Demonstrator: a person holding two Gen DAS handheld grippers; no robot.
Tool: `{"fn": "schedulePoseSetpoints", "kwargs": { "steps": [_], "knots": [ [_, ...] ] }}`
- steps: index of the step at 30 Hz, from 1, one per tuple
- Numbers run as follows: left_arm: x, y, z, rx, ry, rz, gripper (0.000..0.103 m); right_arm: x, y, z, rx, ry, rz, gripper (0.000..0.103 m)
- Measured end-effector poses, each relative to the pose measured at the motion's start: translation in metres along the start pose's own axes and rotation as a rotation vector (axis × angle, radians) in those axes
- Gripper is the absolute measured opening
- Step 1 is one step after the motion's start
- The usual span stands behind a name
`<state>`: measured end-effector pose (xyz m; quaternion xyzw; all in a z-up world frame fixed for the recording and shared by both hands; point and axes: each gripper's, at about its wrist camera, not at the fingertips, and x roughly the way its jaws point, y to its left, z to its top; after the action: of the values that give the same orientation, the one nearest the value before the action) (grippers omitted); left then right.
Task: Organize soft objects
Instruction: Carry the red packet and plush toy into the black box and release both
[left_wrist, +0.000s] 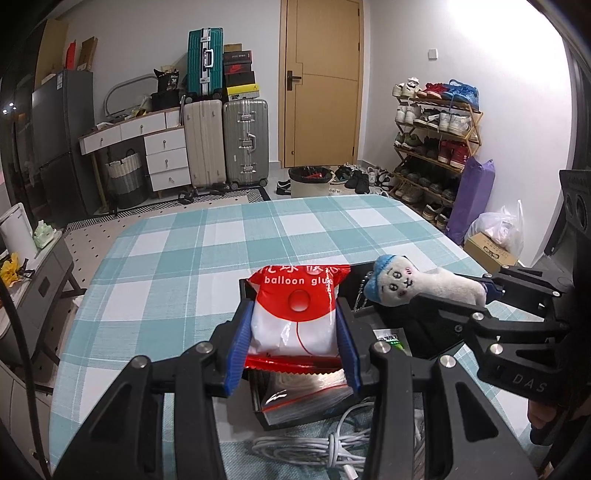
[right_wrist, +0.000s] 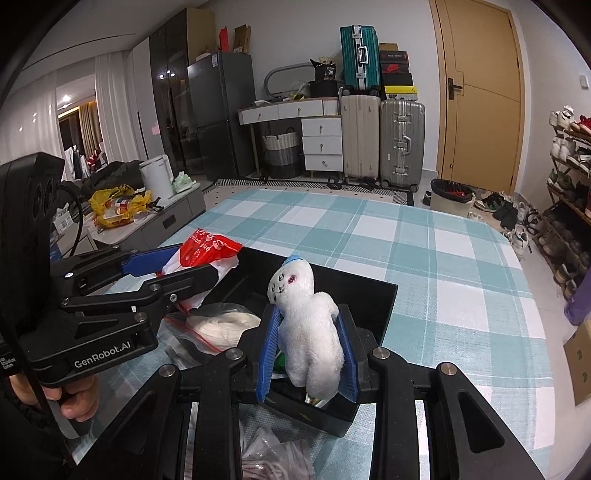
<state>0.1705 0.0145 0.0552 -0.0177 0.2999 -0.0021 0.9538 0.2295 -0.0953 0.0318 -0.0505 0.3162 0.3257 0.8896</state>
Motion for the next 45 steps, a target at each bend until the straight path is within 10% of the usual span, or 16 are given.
{"fn": "schedulePoseSetpoints", "kwargs": {
  "steps": [45],
  "knots": [
    [0.038, -0.016, -0.007, 0.080, 0.076, 0.065, 0.042, 0.032, 0.001, -0.007, -0.118, 0.048, -0.075, 0.040]
  ]
}}
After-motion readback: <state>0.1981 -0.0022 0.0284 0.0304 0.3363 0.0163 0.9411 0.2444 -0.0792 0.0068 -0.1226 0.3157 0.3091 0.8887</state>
